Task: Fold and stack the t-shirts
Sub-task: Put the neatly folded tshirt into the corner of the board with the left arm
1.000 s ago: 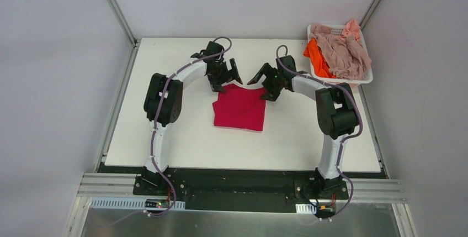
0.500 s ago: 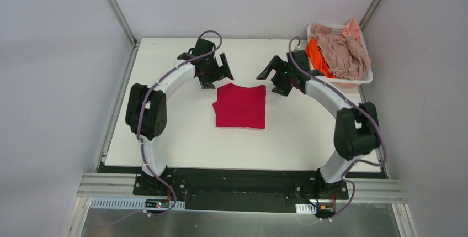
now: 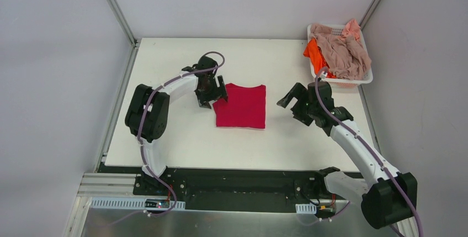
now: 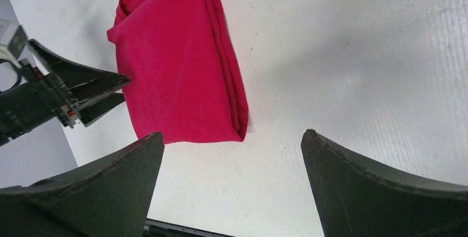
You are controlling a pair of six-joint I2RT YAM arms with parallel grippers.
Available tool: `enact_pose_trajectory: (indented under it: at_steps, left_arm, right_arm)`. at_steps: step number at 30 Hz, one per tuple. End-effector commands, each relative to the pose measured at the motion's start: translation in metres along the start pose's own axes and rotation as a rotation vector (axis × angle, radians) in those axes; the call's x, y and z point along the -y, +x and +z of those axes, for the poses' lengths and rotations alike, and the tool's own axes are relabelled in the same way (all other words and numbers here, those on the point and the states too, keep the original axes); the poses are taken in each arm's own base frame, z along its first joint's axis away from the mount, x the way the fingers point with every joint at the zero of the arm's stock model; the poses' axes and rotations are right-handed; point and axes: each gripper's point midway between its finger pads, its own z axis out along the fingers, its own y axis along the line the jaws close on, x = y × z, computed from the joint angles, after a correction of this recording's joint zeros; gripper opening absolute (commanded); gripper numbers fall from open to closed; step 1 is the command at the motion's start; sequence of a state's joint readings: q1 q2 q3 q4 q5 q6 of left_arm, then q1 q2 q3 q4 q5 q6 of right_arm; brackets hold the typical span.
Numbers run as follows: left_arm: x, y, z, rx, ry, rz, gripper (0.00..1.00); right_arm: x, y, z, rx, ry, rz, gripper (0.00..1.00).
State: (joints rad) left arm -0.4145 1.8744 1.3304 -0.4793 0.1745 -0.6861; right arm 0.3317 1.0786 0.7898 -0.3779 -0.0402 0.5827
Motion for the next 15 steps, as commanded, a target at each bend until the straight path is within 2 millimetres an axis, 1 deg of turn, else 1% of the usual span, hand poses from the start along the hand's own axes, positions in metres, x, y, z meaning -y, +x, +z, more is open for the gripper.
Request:
enact_pose_trajectory:
  at_steps: [1,4,8,11,15]
  left_arm:
    - [-0.002,0.007,0.016,-0.034,-0.032,0.024,0.77]
    - [-0.008,0.015,0.030,-0.062,-0.067,0.033,0.72]
    - [-0.008,0.029,0.042,-0.091,-0.091,0.053,0.60]
    - [-0.006,0.036,0.046,-0.076,-0.127,0.091,0.47]
    - [-0.006,0.040,0.050,-0.042,-0.206,0.145,0.26]
  right_arm:
    - [0.011,-0.007,-0.013,0.064,0.035,-0.007,1.00]
    - [0.016,-0.005,-0.015,0.064,0.049,-0.012,1.00]
    - [0.017,-0.005,-0.015,0.065,0.051,-0.015,1.00]
    - [0.017,-0.006,-0.015,0.068,0.051,-0.018,1.00]
    - [0.022,-0.007,-0.016,0.084,0.068,-0.028,1.00]
